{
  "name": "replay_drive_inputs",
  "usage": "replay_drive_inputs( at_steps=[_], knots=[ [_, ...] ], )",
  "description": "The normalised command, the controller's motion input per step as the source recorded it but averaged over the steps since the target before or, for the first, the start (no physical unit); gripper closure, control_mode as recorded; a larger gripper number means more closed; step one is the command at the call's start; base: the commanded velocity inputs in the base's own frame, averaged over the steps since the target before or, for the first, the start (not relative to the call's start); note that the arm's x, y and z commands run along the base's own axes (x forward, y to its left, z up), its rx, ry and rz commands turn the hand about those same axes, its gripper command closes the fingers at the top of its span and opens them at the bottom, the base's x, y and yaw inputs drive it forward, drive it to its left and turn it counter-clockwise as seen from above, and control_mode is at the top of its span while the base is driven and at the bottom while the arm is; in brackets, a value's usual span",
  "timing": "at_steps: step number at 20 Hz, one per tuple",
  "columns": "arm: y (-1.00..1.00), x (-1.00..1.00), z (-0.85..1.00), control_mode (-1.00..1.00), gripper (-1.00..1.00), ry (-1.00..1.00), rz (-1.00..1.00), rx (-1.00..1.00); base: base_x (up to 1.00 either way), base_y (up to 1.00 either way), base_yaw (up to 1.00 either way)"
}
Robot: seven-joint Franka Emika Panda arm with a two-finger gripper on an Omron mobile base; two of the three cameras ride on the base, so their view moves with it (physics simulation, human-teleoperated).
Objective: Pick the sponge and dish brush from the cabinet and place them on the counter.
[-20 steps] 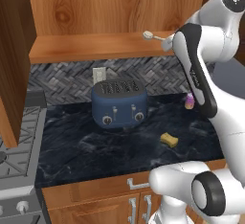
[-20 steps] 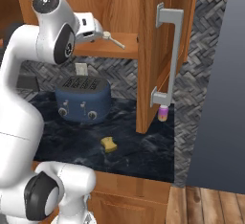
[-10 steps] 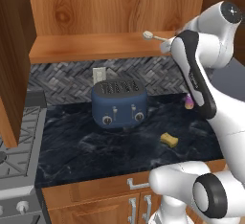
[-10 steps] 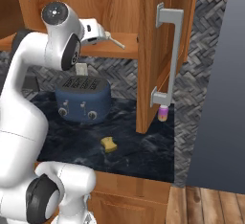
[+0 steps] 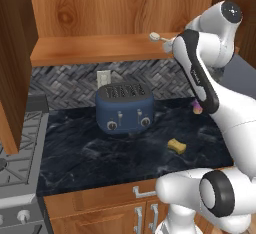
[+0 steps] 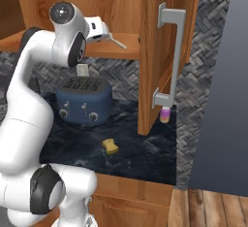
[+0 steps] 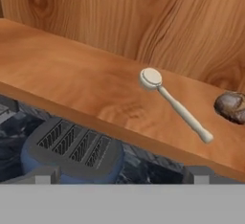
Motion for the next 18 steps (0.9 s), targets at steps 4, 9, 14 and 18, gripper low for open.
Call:
replay_drive_inputs(
  at_steps=[4,9,14,18],
  knots=[
    [0.0,0.3,0.03,-1.0,-1.0,0.04,0.0,-0.01,0.0,0.0,0.0],
    [0.0,0.33,0.0,-1.0,-1.0,0.0,0.0,0.0,0.0,0.0,0.0],
    [0.0,0.32,-0.06,-1.0,-1.0,0.0,0.0,0.0,0.0,0.0,0.0],
    [-0.02,0.32,-0.06,-1.0,-1.0,0.0,0.0,0.0,0.0,0.0,0.0]
  ],
)
